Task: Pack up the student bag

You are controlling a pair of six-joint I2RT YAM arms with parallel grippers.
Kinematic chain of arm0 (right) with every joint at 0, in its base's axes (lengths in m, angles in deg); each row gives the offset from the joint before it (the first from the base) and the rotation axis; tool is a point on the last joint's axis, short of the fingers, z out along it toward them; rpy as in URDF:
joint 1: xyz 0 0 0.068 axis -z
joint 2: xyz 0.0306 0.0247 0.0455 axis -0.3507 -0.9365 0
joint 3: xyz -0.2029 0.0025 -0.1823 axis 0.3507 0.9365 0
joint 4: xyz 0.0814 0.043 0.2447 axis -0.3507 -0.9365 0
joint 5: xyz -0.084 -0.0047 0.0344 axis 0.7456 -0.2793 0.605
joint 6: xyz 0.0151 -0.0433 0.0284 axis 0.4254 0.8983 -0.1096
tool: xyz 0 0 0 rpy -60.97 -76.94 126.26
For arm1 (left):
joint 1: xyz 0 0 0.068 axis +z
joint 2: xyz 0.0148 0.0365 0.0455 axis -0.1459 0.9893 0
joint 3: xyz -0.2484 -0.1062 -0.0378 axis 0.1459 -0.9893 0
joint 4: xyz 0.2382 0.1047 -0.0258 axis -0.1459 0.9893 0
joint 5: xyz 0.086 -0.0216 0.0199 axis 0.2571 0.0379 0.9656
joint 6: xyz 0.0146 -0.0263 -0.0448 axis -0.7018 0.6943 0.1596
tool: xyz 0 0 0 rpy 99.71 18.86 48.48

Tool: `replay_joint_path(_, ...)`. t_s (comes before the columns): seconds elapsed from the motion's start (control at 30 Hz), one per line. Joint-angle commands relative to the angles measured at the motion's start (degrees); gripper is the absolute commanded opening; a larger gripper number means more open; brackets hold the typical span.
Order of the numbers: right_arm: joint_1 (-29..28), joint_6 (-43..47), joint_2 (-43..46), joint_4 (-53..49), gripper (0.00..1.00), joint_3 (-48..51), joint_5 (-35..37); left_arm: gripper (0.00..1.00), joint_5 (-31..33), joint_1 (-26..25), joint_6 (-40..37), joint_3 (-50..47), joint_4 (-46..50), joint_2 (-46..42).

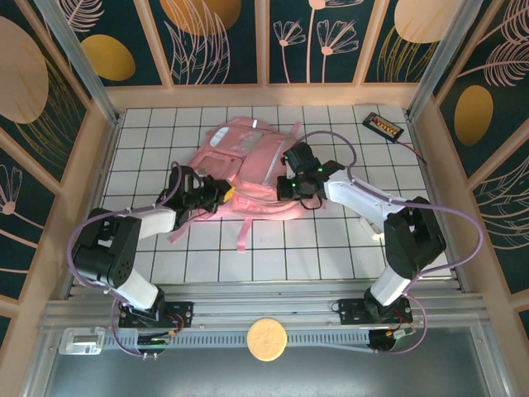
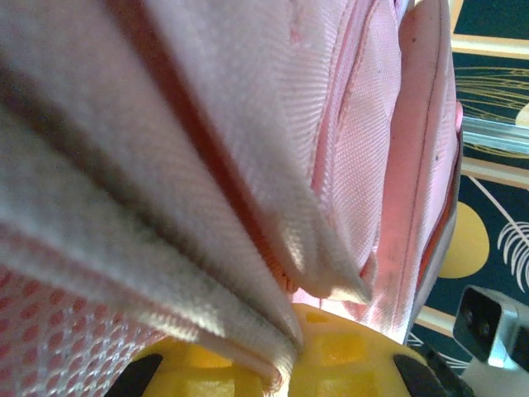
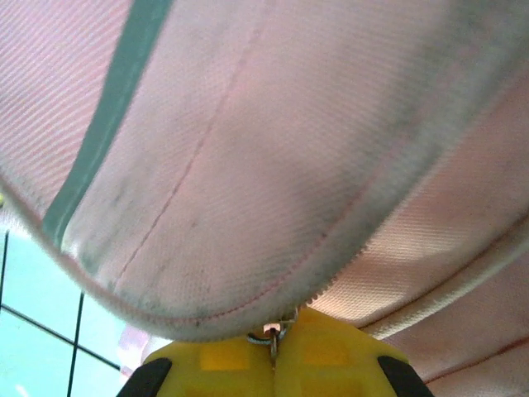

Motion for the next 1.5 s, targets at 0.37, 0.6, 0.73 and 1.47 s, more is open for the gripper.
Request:
replay_joint_path(0.37, -7.5, -4.6, -10.2, -4.4, 0.00, -11.8, -1.1, 0.40, 1.9, 6.3, -16.0, 18.3, 18.0, 5.6)
replay_joint_path(0.6, -6.9, -6.8, -13.1, -4.3, 0.00, -14.8, -4.2, 0.46, 1.8, 6.1, -1.3, -1.1, 4.0, -6.5)
replay_joint_path(0.73, -6.9, -6.8, -13.5, -4.3, 0.00, -15.1, -4.5, 0.46, 2.5, 5.1, 3.8, -5.9, -0.1, -10.7)
replay_joint_path(1.47, -6.5, -7.5, -13.2, -3.7, 0.00, -14.8, -4.8, 0.47, 5.1, -5.8, 7.3, 1.3, -4.7, 0.9)
